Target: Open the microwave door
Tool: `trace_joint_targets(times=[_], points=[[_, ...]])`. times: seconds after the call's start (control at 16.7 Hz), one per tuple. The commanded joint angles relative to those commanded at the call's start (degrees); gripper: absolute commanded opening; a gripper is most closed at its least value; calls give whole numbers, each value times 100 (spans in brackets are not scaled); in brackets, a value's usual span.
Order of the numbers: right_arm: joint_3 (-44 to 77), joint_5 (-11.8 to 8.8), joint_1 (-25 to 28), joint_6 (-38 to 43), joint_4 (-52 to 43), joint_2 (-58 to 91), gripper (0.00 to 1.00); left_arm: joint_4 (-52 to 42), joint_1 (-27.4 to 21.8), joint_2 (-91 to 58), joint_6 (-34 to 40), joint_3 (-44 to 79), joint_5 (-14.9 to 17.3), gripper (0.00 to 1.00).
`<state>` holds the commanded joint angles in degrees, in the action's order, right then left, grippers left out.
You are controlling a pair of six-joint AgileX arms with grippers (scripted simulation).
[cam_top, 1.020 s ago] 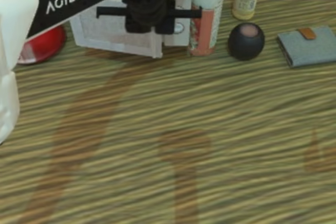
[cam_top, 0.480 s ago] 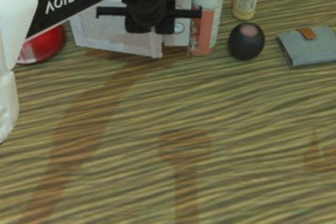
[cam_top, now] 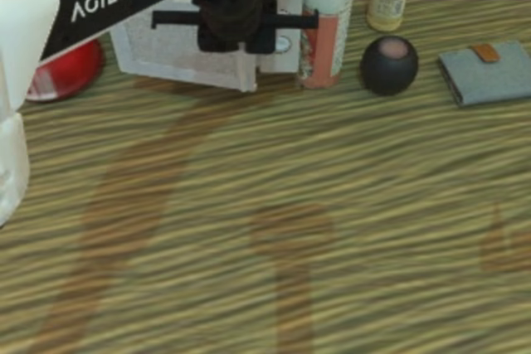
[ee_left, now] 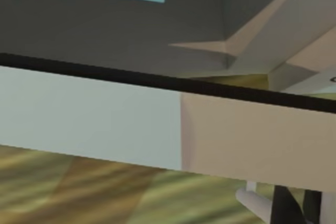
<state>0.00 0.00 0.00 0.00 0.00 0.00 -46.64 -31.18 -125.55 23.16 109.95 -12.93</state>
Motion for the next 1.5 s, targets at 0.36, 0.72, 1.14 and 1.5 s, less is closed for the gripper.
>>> trace_joint_targets(times=[0.36,0.72,1.14,1.5], points=[[0,0,0,0,0,0,100,0,0,0,0,0,0,0],[0,0,0,0,0,0,100,116,-13,128,-135,-212,74,0],[0,0,0,0,0,0,100,459,87,568,-621,-905,323,0],[0,0,0,0,0,0,100,459,87,568,-621,-905,323,0]])
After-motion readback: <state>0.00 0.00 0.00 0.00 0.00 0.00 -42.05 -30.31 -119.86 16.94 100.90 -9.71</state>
